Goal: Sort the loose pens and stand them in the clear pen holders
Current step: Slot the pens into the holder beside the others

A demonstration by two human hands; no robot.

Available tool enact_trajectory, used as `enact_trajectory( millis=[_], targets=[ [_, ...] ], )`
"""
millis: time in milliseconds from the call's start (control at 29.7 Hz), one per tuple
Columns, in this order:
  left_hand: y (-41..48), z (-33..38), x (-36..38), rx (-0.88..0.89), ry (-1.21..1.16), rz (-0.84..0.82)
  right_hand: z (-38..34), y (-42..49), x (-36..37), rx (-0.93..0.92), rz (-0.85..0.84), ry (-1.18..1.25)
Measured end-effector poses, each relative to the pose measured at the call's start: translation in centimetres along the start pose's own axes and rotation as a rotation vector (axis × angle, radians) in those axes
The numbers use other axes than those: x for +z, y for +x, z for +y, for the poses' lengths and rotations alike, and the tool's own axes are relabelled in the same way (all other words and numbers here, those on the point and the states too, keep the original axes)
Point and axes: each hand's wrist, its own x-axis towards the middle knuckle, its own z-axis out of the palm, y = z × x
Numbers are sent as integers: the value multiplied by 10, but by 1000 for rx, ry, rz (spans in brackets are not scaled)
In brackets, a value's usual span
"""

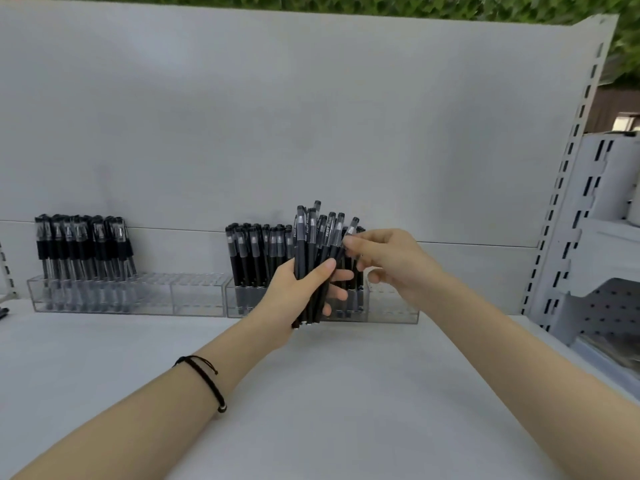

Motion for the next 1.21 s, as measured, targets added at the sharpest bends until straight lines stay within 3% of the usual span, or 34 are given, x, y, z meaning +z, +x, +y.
enact_trajectory(
  millis=[168, 336, 437, 605, 841, 1042, 1210],
  targets=[
    [-2, -3, -3, -51, -11, 22, 3, 2, 8, -104, 151, 2],
    [-2, -10, -9, -123, 5, 69, 1, 12, -8, -180, 401, 197],
    [-2, -11, -11, -139, -27, 96, 7, 18, -24, -336, 534, 36],
    [-3, -9, -12, -138, -34, 93, 27, 22, -24, -385, 495, -185],
    [-1, -12, -13, -140, -17, 101, 28, 19, -23, -412, 418, -284],
    [-3, -13, -8, -144, -73, 63, 45, 22, -17, -248, 284, -523],
    [-3, -12, -9, -173, -82, 78, 44, 25, -11, -163, 320, -422]
  ],
)
